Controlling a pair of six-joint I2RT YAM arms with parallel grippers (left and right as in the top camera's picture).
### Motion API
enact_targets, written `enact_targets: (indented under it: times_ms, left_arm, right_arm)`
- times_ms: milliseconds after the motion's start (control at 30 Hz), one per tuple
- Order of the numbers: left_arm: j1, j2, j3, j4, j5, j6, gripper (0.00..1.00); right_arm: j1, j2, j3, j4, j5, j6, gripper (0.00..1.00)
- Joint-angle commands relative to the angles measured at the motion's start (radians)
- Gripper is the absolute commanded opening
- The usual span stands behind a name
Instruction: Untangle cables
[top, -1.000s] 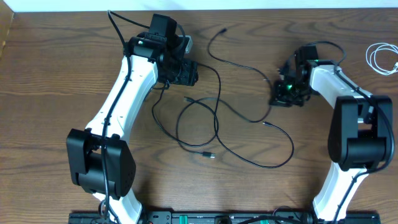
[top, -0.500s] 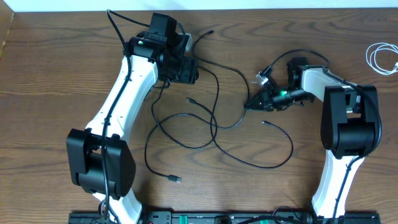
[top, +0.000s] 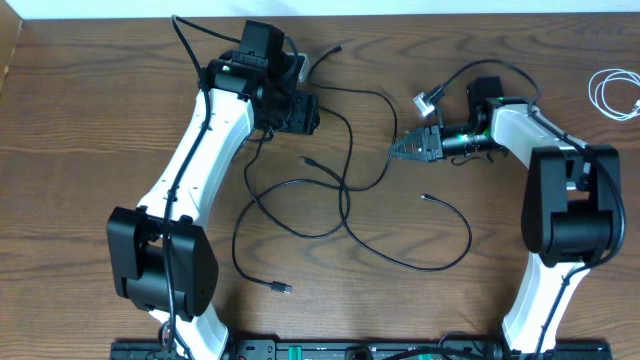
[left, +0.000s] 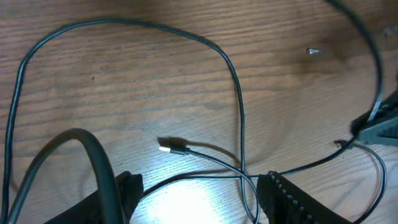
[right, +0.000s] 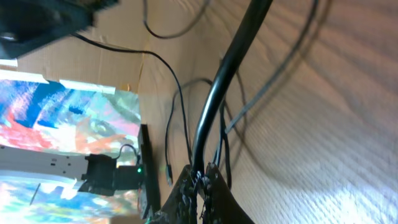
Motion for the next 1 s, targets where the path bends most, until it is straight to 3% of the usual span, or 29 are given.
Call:
enact_targets:
  times_ms: [0,133,400,767,967]
  left_arm:
    - [0.003,0.012,-0.002,0.001,-0.005,-0.006,0.65]
    - [0.003,0.012,-0.002,0.002,-0.005,-0.028,0.65]
    - [-0.010,0.012,-0.002,0.021,0.157,-0.036,0.65]
    - [-0.093,0.017,-0.002,0.073,0.158,-0.074,0.65]
    - [-0.095,0.066,-0.002,0.084,0.156,-0.212,0.65]
  right_arm:
    - [0.010,-0.072,0.020,0.042,-0.063,0.031,0.01]
    - [0.010,-0.162,0.020,0.145,0.040,0.164,0.01]
    - [0.036,-0.295,0.020,0.148,0.128,0.173,0.01]
    - [0.097,-0.315,0.020,0.150,0.188,0.189,0.01]
    - [0.100,-0.315,0.020,0.148,0.187,0.201,0.01]
